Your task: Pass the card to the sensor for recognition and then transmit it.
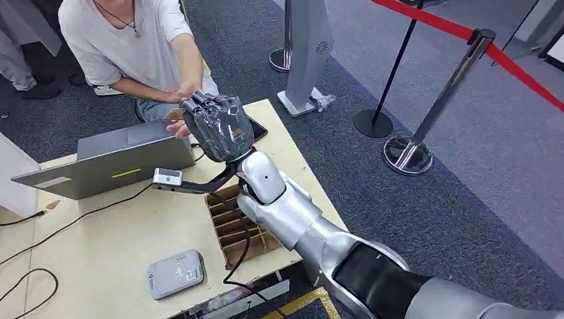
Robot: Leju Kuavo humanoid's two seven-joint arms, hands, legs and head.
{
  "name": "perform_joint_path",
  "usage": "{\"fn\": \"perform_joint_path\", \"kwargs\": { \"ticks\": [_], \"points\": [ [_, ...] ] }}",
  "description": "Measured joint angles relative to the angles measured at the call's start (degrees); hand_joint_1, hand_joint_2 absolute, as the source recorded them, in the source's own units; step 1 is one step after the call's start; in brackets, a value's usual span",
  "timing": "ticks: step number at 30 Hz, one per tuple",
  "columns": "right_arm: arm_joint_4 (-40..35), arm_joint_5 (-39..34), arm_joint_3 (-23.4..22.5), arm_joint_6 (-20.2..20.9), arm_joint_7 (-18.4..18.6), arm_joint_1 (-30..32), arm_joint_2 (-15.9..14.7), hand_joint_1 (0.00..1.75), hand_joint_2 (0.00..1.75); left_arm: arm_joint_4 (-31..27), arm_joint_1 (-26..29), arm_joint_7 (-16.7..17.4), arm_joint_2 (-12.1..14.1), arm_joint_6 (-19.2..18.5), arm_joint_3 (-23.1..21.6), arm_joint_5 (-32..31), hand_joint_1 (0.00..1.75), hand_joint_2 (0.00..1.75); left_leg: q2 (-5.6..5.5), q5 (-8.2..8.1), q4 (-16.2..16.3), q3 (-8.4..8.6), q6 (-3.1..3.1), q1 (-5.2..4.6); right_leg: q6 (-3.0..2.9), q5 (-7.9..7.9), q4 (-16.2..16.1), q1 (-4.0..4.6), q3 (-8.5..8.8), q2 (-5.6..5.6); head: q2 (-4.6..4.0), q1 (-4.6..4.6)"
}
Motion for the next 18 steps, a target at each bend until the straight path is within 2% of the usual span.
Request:
{"fn": "perform_joint_path", "kwargs": {
  "ticks": [13, 14, 15, 16, 18],
  "points": [
    [8.9, -0.59, 0.11, 1.44, 0.76, -2.54, 4.15, 1.75, 1.75, 0.0, 0.02, 0.46, 0.33, -0.02, 0.0, 1.25, 0.0, 0.0, 0.0, 0.0, 0.0, 0.0, 0.0, 0.01, 0.0, 0.0, 0.01, 0.0, 0.0, 0.0, 0.0, 0.0],
    [9.21, -0.59, 0.11, 1.55, 0.79, -2.67, 4.31, 1.62, 1.75, 0.0, 0.02, 0.46, 0.33, -0.02, 0.0, 1.25, 0.0, 0.0, 0.0, 0.0, 0.0, 0.0, 0.0, 0.01, 0.0, 0.0, 0.01, 0.0, 0.0, 0.0, 0.0, 0.0],
    [9.45, -0.57, 0.11, 1.64, 0.81, -2.81, 4.37, 0.93, 1.75, 0.0, 0.02, 0.46, 0.33, -0.02, 0.0, 1.27, 0.0, 0.0, 0.0, 0.0, 0.0, -0.01, 0.0, 0.01, 0.0, 0.0, 0.01, 0.0, 0.0, 0.0, 0.0, 0.0],
    [9.71, -0.52, 0.11, 1.75, 0.81, -2.92, 4.44, 0.0, 1.75, 0.0, 0.02, 0.48, 0.33, -0.02, 0.0, 1.27, 0.0, 0.0, -0.01, 0.0, 0.0, -0.01, 0.0, 0.01, 0.0, 0.0, 0.01, 0.0, 0.0, 0.0, 0.0, 0.0],
    [10.13, -0.5, 0.18, 1.9, 0.79, -3.04, 4.63, 0.0, 1.75, 0.0, 0.02, 0.52, 0.35, -0.02, 0.0, 1.35, 0.0, 0.0, -0.01, 0.0, 0.0, -0.01, 0.0, 0.01, 0.0, 0.0, 0.0, 0.0, 0.0, 0.0, 0.0, 0.0]
  ]
}}
